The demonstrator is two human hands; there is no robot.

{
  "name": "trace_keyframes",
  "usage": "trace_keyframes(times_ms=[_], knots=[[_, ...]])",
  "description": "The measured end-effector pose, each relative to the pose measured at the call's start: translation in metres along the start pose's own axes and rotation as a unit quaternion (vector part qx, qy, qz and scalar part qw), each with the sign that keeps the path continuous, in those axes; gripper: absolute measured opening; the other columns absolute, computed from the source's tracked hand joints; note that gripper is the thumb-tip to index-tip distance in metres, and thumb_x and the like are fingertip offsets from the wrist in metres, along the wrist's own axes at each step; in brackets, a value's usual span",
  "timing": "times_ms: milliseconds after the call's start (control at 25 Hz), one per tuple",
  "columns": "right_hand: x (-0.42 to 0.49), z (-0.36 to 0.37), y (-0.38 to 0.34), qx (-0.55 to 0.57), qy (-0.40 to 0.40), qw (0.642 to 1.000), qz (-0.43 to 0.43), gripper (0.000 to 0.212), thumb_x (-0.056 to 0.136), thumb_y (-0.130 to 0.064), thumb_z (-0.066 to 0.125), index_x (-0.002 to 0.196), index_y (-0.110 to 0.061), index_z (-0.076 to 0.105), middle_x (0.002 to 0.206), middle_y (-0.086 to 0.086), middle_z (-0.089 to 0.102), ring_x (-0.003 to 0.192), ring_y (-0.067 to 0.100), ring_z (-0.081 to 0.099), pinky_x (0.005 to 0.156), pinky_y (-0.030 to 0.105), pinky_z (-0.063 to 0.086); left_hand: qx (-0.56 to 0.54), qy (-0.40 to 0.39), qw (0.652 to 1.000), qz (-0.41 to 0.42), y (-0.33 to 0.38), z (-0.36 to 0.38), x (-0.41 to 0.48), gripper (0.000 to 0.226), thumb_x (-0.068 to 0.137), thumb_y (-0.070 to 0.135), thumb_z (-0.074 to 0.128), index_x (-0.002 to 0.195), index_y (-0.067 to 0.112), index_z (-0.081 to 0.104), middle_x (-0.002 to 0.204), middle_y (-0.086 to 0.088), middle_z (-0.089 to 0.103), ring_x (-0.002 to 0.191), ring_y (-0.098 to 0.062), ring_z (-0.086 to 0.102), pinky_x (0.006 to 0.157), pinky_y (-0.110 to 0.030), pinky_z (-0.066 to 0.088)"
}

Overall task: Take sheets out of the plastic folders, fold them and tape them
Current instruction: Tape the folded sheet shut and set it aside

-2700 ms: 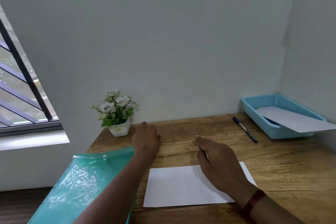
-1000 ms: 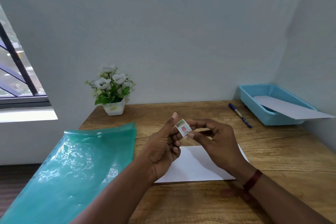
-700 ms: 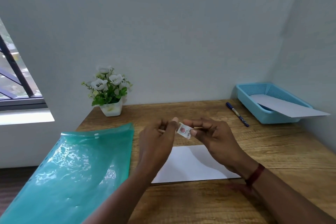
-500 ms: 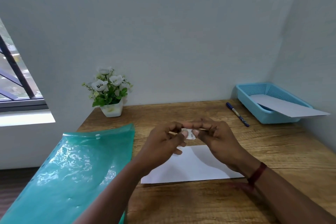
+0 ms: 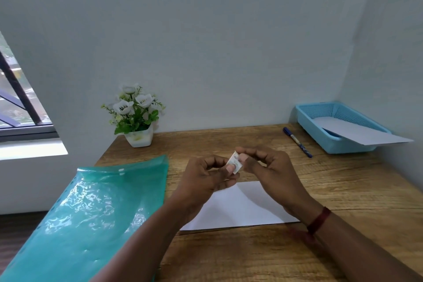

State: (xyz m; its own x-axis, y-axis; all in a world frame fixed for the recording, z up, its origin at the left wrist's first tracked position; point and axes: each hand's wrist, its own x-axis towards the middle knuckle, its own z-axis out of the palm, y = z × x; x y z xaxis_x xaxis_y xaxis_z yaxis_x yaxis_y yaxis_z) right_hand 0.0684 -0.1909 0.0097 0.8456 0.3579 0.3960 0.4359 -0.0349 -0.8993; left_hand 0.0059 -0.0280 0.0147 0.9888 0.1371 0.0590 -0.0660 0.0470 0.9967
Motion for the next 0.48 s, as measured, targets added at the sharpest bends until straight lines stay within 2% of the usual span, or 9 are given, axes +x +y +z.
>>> trace_keyframes(times_ms=[80,160,320,480], knots=[[-0.0011,0.0023,0.0016,-0.051,0.011,0.998,-0.037,0.023,0.087,-0.018,0.069,0.108,-0.026,0.074,0.103,-0.018,0.071,0.1,-0.003,0.063,0.077,0.012,0.053,0.004,0.012,1.0,0.007,-0.0005,0.0024,-0.0003,0.013,0.086,0.009,0.067,0.096,0.004,0.073,0.095,-0.017,0.074,0.089,-0.024,0.072,0.078,-0.028,0.059],[-0.0015,0.0036,0.0038,-0.058,0.021,0.996,-0.058,0.023,0.085,-0.017,0.071,0.107,-0.025,0.074,0.105,-0.019,0.07,0.101,-0.003,0.063,0.074,0.013,0.053,0.008,0.019,1.0,0.01,-0.0016,0.0031,-0.0004,0.014,0.083,0.013,0.069,0.094,0.007,0.074,0.092,-0.012,0.075,0.09,-0.024,0.072,0.081,-0.031,0.059],[-0.0022,0.0067,0.007,-0.028,0.032,0.998,-0.04,0.02,0.083,-0.015,0.073,0.101,-0.023,0.076,0.104,-0.015,0.072,0.102,-0.001,0.065,0.077,0.016,0.054,0.025,0.028,0.999,0.02,-0.0026,0.0023,-0.0009,0.013,0.08,0.017,0.072,0.092,0.013,0.075,0.09,-0.007,0.076,0.091,-0.025,0.072,0.083,-0.034,0.059],[-0.0012,0.0063,0.009,0.019,0.037,0.999,0.007,0.017,0.084,-0.012,0.072,0.097,-0.021,0.077,0.099,-0.012,0.075,0.099,0.005,0.068,0.09,0.034,0.055,0.136,0.068,0.987,0.042,-0.0032,0.0046,-0.0006,0.007,0.082,0.022,0.074,0.086,0.028,0.076,0.086,0.008,0.076,0.083,-0.008,0.072,0.075,-0.026,0.059]])
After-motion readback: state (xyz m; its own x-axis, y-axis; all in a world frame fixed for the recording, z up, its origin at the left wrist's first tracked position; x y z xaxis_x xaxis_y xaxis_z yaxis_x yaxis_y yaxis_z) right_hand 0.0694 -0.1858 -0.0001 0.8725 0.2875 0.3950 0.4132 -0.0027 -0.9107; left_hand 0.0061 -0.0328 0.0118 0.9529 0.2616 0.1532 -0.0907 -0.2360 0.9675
